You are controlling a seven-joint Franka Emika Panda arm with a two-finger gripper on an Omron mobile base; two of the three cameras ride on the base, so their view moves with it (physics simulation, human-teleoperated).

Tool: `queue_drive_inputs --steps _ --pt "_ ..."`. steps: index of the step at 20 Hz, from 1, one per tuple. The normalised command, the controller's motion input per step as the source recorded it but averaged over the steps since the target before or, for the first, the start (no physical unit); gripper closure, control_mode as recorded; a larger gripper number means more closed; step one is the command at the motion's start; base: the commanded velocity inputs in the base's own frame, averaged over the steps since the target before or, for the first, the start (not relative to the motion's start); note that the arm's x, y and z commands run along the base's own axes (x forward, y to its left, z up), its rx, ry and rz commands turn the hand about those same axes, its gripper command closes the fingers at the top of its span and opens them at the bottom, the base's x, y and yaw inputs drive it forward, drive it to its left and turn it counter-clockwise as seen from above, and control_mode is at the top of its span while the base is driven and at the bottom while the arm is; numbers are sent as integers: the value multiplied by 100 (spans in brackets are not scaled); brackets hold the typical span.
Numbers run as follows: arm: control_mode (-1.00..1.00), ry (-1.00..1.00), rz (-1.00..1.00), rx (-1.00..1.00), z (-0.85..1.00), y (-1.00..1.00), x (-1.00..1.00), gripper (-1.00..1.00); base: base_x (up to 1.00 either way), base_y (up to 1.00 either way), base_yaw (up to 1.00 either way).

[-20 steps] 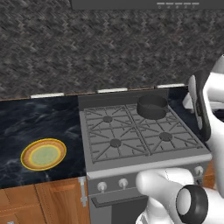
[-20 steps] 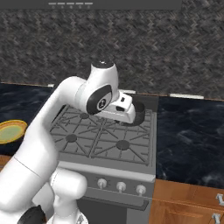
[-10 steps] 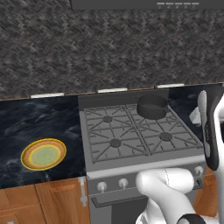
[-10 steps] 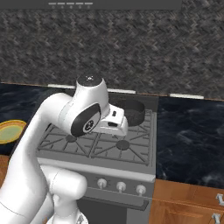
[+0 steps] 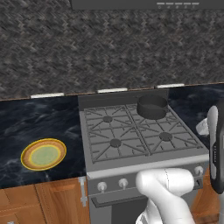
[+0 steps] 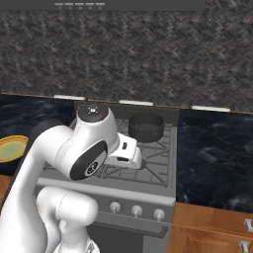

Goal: Retrieve the frozen meat and place it in the pot on a burner. Then turn the burner on.

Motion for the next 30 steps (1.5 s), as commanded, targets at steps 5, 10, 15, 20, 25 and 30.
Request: queue_drive_inputs --steps 5,10,15,20,25,30 --pt "-100 -2 0 0 -28 -3 -29 -100 0 0 0" --pt "-100 0 0 0 -21 0 -21 -100 0 0 0" --pt "-100 0 0 0 -29 0 -14 -100 0 0 0" --pt "-100 -12 1 0 -65 -7 0 -100 0 0 0" --pt "-100 -55 0 0 -94 -32 -8 -100 0 0 0" --pt "-100 -69 -2 -9 -100 -6 -21 -100 0 0 0"
